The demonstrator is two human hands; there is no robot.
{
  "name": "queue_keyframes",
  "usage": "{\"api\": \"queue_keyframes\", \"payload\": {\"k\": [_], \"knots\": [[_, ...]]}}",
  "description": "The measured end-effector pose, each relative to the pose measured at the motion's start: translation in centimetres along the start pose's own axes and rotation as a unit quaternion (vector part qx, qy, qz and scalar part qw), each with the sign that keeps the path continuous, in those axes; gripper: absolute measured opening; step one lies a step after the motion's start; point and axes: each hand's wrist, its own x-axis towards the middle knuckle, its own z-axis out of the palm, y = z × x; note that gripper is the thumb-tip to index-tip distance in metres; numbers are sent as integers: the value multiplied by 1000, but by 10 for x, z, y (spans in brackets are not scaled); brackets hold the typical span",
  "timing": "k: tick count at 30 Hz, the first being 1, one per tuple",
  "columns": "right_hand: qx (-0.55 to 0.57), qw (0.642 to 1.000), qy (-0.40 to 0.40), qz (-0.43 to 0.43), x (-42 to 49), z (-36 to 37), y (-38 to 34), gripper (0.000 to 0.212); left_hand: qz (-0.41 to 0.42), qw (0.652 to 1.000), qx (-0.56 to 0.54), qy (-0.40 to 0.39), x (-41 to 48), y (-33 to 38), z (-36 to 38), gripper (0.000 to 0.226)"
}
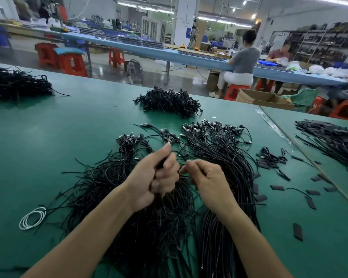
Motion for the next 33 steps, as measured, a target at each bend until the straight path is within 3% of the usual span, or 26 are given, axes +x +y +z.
{"api": "queue_keyframes", "payload": {"k": [3, 5, 7, 8, 10, 11, 14, 17, 22, 25, 27, 30, 33], "knots": [[-86, 994, -71, 0, -6, 10, 2, 25, 68, 991, -101, 55, 8, 3, 3, 41], [-128, 985, -117, -18, -10, 14, -2, 25, 117, 985, -63, 112, 14, -3, 2, 38], [-182, 974, -130, -39, -11, 11, -6, 25, 158, 969, 105, 161, 17, -13, -1, 33], [-204, 970, -123, -46, -10, 8, -8, 24, 174, 941, 223, 186, 18, -18, -4, 29], [-217, 969, -97, -62, -9, 1, -12, 24, 167, 883, 399, 181, 14, -24, -7, 25], [-209, 972, -80, -71, -7, -3, -14, 23, 142, 873, 439, 159, 11, -26, -7, 27], [-165, 982, -20, -90, -1, -16, -18, 18, 20, 930, 352, 100, 1, -29, -3, 48], [-102, 992, 14, -78, 4, -19, -16, 14, -29, 946, 309, 96, -4, -25, 1, 57], [57, 998, 25, -21, 2, -3, -12, 28, -33, 998, 44, 24, 0, -8, 7, 49], [38, 999, 7, 12, -1, 4, -7, 30, 5, 994, -109, -23, 4, 1, 10, 44], [-31, 999, -27, -3, -4, 8, -5, 41, 46, 986, -162, 8, 7, 4, 14, 40], [-135, 985, -101, -25, -11, 13, -7, 34, 132, 982, -108, 82, 15, -1, 13, 36], [-205, 964, -165, -21, -16, 11, -8, 21, 171, 964, 140, 151, 19, -15, 5, 32]]}}
